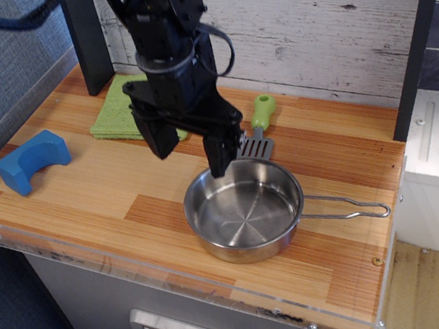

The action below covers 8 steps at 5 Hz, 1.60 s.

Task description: Pick the stainless steel pot and put it onto the green towel

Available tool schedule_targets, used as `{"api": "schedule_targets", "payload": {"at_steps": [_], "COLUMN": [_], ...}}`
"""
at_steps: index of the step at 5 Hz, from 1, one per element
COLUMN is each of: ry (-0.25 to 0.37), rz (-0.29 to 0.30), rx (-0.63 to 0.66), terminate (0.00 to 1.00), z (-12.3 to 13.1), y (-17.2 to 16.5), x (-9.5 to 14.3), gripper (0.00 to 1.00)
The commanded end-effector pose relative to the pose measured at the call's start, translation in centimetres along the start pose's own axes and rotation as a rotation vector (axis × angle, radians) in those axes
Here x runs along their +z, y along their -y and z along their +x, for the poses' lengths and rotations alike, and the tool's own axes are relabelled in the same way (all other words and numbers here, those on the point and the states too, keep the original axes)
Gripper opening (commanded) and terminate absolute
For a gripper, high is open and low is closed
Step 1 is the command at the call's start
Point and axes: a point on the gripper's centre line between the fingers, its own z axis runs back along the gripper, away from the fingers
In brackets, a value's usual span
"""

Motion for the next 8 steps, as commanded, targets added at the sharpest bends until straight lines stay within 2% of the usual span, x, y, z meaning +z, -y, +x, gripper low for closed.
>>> {"api": "schedule_targets", "payload": {"at_steps": [1,3,4,5,8], "ry": [-0.035,-0.039,-0.015,-0.024,0.000], "rz": [0.046,0.073,0.035,0.035,0.024], "rx": [-0.043,-0.062,-0.064,-0.079,-0.072], "terminate": [0.00,0.00,0.00,0.00,0.00], "z": [-1.0,-0.6,-0.8,-0.8,-0.6], "y": [-0.2,-0.4,-0.1,0.2,0.1], "x": [-1.8,-3.8,-4.1,-3.8,-2.5], "gripper": [1.00,1.00,0.00,0.00,0.00]}}
